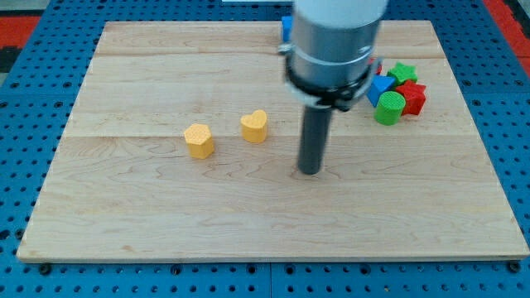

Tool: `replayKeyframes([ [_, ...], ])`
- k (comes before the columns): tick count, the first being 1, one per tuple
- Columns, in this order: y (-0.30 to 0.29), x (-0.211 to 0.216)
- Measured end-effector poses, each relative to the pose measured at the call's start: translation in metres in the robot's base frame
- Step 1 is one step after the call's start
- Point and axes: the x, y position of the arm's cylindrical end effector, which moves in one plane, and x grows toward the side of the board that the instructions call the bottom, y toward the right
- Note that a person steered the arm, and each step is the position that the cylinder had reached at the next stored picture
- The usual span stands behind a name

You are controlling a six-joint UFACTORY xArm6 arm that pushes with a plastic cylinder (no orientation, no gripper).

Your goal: Move the yellow heart to the left side of the blue cube

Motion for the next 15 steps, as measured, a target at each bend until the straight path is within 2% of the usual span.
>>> replayKeyframes([
  [1,-0.050,-0.018],
  [4,-0.036,-0.146],
  [5,-0.055,-0.175],
  [7,-0.103,-0.198],
  [8,-0.066,-0.229],
  [9,-0.055,-0.232],
  [10,-0.055,-0.183],
  [11,-0.019,-0.165],
  [13,-0.015,-0.217],
  [15,-0.059,-0.230],
])
